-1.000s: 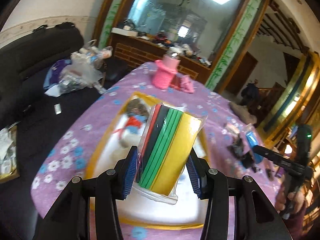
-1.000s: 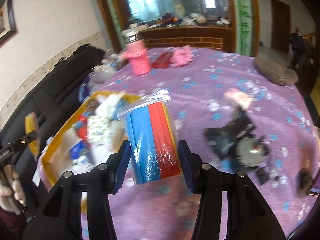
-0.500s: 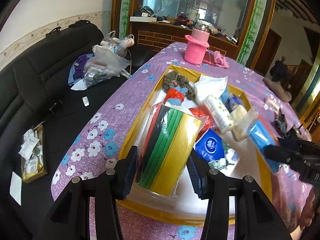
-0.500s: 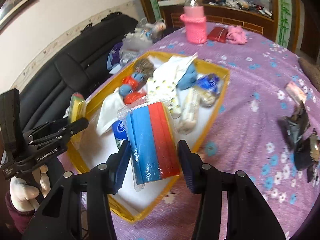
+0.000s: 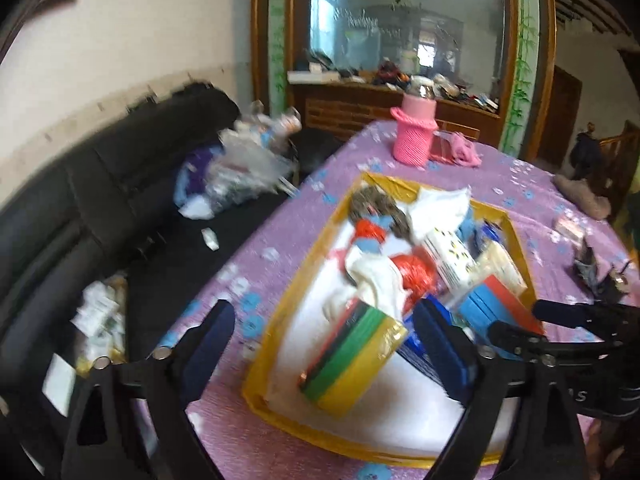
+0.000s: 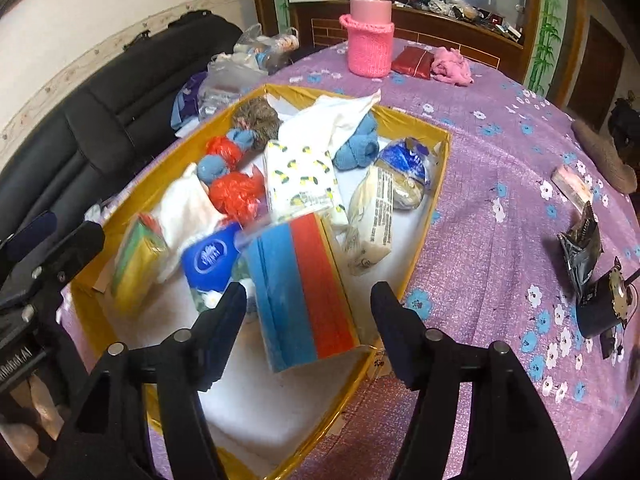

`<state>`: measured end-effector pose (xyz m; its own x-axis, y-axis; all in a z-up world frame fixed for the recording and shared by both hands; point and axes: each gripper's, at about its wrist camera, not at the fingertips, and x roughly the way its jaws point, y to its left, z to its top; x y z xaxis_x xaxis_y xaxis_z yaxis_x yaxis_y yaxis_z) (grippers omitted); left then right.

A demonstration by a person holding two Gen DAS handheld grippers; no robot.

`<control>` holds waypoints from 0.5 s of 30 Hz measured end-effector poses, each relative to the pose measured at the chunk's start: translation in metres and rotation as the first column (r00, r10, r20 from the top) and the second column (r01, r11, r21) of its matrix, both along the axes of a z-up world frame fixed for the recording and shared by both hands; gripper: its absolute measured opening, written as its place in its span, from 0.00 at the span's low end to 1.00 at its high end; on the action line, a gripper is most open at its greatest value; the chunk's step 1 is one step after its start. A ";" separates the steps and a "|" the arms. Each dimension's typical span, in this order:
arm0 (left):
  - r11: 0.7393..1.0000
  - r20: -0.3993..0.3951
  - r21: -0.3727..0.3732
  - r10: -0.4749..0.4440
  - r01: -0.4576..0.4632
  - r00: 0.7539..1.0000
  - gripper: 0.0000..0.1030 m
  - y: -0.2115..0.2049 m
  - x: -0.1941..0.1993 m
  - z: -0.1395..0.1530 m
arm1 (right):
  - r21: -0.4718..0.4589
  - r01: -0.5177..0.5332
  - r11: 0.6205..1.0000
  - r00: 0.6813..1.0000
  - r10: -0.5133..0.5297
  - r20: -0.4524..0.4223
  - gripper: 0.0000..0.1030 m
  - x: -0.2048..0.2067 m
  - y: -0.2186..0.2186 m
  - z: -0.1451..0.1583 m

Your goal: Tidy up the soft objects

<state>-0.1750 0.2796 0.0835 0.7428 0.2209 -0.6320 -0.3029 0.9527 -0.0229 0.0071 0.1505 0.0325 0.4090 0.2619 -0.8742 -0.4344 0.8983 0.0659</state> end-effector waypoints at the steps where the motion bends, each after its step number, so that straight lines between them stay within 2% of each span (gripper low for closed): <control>1: 0.999 0.011 0.032 0.012 -0.012 1.000 0.95 -0.005 -0.003 0.003 | 0.010 0.004 1.000 1.000 -0.004 0.004 0.62 -0.001 -0.001 0.003; 3: 0.997 0.028 0.068 0.021 -0.022 0.999 0.95 -0.016 -0.009 0.005 | 0.030 0.004 1.000 1.000 -0.005 0.010 0.62 -0.001 -0.004 0.008; 15: 0.992 0.013 0.127 -0.004 0.003 1.000 0.95 -0.051 -0.018 0.013 | 0.097 0.027 0.995 0.997 -0.034 0.070 0.62 -0.013 -0.036 0.032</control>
